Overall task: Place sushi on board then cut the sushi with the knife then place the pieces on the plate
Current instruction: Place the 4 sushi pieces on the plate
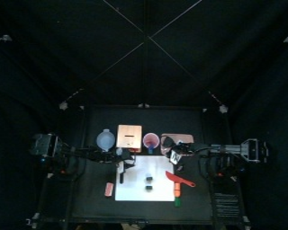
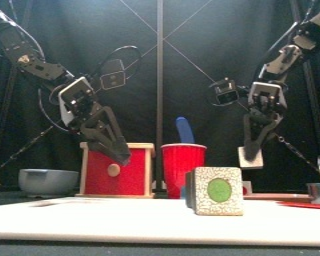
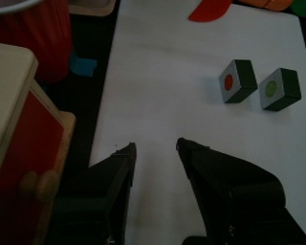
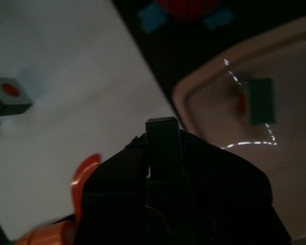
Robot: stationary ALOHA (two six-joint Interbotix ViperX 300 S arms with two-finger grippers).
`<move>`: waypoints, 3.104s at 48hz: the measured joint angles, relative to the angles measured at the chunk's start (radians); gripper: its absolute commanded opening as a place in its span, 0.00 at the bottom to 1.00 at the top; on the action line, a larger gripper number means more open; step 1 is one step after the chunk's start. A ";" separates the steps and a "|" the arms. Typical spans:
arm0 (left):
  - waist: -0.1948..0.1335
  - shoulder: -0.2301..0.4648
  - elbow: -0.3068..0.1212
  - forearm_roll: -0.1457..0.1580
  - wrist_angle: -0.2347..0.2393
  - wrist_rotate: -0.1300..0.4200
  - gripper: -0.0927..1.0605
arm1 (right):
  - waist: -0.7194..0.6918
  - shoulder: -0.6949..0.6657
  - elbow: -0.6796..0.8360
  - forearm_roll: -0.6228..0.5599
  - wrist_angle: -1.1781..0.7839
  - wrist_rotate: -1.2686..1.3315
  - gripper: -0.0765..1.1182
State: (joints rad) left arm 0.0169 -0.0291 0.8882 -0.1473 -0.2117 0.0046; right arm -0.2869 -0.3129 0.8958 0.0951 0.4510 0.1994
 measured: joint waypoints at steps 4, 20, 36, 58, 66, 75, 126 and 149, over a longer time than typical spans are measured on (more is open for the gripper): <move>0.000 0.000 0.000 0.000 -0.002 0.000 0.77 | -0.067 -0.021 0.034 -0.008 0.003 0.000 0.54; 0.003 0.000 0.000 0.000 -0.002 0.000 0.77 | -0.204 0.005 0.103 -0.081 -0.049 -0.003 0.68; 0.008 0.000 0.000 -0.002 0.000 0.000 0.76 | -0.207 0.034 0.112 -0.083 -0.087 -0.002 0.72; 0.008 0.000 0.000 -0.003 0.000 -0.005 0.77 | 0.107 -0.021 -0.048 0.005 -0.038 0.000 0.73; 0.008 0.000 0.000 -0.003 0.000 -0.005 0.77 | 0.253 0.032 -0.098 -0.003 -0.103 -0.006 0.73; 0.008 0.000 0.000 -0.003 0.000 -0.005 0.77 | 0.360 0.100 -0.120 -0.026 -0.173 -0.002 0.73; 0.008 -0.002 0.000 -0.003 0.000 -0.005 0.76 | 0.453 0.419 -0.314 -0.095 -0.201 -0.011 0.73; 0.009 0.000 0.002 -0.003 0.000 -0.005 0.76 | 0.454 0.448 -0.319 -0.097 -0.199 -0.005 0.73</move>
State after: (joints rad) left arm 0.0261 -0.0291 0.8897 -0.1503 -0.2117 0.0000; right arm 0.1672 0.1350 0.5768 -0.0015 0.2516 0.1948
